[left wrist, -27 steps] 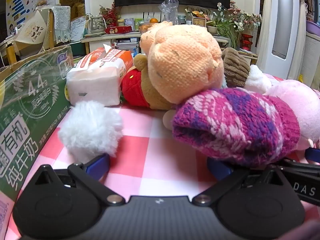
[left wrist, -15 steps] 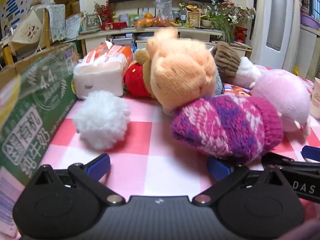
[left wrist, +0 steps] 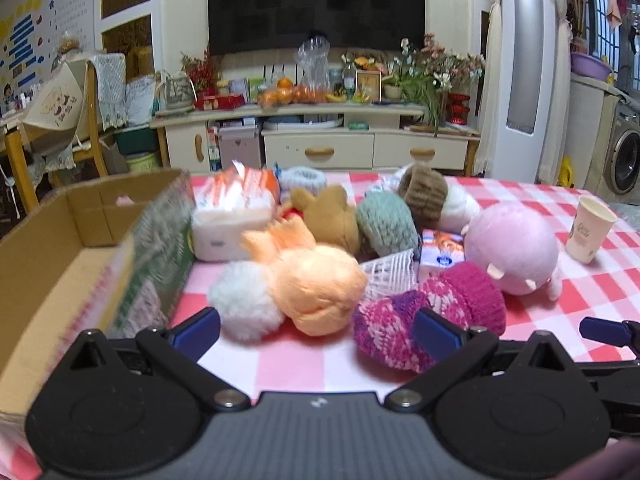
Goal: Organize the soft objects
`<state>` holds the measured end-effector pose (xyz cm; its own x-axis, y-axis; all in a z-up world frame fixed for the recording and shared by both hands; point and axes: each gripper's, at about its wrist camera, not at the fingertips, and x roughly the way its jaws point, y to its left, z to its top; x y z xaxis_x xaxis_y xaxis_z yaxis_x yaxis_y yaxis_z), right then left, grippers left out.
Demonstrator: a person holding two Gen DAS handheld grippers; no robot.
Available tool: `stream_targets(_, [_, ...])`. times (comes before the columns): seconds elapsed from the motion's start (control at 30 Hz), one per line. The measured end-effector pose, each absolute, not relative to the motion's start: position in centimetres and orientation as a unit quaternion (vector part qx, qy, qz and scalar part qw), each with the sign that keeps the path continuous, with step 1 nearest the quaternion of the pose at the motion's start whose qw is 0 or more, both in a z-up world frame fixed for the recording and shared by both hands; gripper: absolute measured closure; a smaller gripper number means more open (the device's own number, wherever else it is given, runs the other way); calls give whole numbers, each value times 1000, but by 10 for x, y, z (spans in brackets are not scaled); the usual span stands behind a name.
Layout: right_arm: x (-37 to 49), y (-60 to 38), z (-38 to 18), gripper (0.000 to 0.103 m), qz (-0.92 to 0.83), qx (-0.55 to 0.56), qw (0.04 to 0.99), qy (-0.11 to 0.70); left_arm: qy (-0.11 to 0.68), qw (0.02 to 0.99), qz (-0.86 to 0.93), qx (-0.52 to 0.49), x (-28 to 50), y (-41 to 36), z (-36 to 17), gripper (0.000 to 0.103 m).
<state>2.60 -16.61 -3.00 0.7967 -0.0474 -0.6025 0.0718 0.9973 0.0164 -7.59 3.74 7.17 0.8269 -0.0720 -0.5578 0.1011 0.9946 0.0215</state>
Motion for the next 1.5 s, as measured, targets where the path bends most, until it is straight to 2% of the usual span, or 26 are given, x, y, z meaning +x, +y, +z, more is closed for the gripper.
stream_targets(0.63, [18,-122,-18,0,44,24,963,267,245,969,-1,5,-119,127,125,1])
stream_targets(1.5, [11,-127,0,0,120,-4,968,220,233,972,38,-3,-124,170,128,1])
